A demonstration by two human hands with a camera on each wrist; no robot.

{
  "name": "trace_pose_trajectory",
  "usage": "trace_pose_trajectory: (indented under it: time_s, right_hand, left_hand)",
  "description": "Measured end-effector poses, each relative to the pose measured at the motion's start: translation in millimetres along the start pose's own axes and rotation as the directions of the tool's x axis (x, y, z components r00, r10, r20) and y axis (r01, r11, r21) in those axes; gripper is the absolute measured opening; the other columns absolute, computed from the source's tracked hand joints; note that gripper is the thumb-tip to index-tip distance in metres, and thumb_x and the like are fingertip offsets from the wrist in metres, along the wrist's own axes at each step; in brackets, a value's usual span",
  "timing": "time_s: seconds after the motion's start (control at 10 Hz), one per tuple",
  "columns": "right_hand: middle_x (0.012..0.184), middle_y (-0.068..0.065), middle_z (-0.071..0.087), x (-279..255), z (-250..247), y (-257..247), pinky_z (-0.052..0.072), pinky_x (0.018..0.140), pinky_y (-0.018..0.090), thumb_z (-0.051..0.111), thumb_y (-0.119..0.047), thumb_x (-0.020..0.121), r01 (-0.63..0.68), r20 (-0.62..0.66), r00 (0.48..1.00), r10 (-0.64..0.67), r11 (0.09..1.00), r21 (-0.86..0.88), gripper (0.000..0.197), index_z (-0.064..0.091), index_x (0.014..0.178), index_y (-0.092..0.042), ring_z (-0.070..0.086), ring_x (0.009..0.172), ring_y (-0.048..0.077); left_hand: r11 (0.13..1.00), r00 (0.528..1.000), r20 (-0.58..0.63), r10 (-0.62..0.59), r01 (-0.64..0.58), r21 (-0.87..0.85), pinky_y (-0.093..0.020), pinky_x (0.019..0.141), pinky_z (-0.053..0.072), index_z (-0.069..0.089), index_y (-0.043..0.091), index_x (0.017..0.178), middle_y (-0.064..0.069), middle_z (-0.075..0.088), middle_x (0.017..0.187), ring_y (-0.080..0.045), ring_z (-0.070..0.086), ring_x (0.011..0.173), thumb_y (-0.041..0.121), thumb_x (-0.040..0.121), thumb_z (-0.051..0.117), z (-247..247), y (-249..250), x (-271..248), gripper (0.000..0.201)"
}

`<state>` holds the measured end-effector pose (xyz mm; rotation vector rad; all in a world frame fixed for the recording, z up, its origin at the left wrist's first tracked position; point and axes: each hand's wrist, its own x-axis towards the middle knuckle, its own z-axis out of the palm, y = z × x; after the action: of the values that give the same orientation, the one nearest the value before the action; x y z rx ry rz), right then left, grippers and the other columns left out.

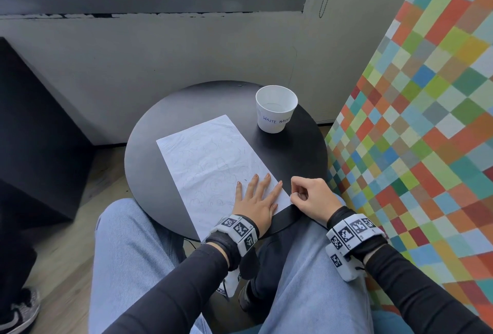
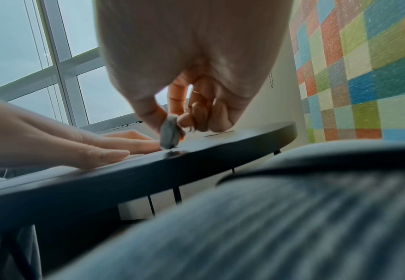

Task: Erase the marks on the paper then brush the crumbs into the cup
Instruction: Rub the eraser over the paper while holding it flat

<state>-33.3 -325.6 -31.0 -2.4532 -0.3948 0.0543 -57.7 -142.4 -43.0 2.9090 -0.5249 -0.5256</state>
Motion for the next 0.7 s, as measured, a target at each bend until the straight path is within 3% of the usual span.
trace_pose_trajectory:
  time_s: [0.1,0.3,0.4,0.6,0.7]
  right_hand:
    - [0.057,-0.003,0.050,1.2,0.4,-1.0,0.035,0.056,0.019,0.064,-0.014,0.083,0.033,-0.014,0.999,-0.033,0.999,0.011,0.015,0.053,0.072,-0.014,0.044,0.055,0.013]
    - [0.054,0.000,0.048,0.2,0.2,0.2,0.039,0.055,0.029,0.059,-0.012,0.077,0.009,0.015,1.000,-0.009,1.000,0.003,0.015,0.048,0.067,-0.013,0.043,0.054,0.016]
    - [0.057,-0.004,0.050,2.3,0.7,-1.5,0.038,0.056,0.021,0.065,-0.016,0.083,0.045,0.003,0.999,-0.045,0.999,0.015,0.017,0.052,0.072,-0.014,0.044,0.054,0.012]
    - [0.052,0.000,0.048,1.2,2.3,0.6,0.034,0.054,0.021,0.061,-0.009,0.076,-0.012,-0.008,1.000,0.012,1.000,0.026,0.017,0.049,0.066,-0.013,0.042,0.052,0.014]
    - [0.055,-0.002,0.050,2.0,2.8,0.3,0.035,0.055,0.017,0.065,-0.012,0.081,0.018,-0.026,1.000,-0.017,0.999,0.046,0.017,0.052,0.070,-0.013,0.045,0.054,0.013]
  left_hand:
    - [1.000,1.000,0.002,0.003,-0.003,0.000,-0.056,0.117,-0.008,-0.010,0.037,0.156,0.004,-0.015,0.165,-0.024,-0.015,0.151,0.038,0.108,0.014,-0.6,-0.8,0.4,0.054]
    - [1.000,1.000,0.000,0.000,0.000,0.009,-0.057,0.117,-0.007,-0.010,0.037,0.156,0.004,-0.014,0.165,-0.024,-0.015,0.151,0.038,0.108,0.014,-0.3,0.1,0.0,0.054]
    - [1.000,1.000,-0.002,0.004,-0.004,0.003,-0.056,0.117,-0.007,-0.010,0.037,0.156,0.004,-0.014,0.165,-0.024,-0.015,0.151,0.038,0.108,0.014,-0.1,-0.5,0.5,0.054]
    - [1.000,1.000,-0.005,0.002,-0.002,0.016,-0.057,0.118,-0.006,-0.010,0.037,0.156,0.004,-0.014,0.165,-0.024,-0.014,0.151,0.038,0.108,0.014,-0.2,0.2,-0.1,0.054]
    - [1.000,1.000,-0.004,0.006,-0.006,0.015,-0.057,0.118,-0.006,-0.010,0.036,0.156,0.004,-0.014,0.165,-0.024,-0.014,0.151,0.038,0.108,0.014,-0.7,-0.3,-0.1,0.054]
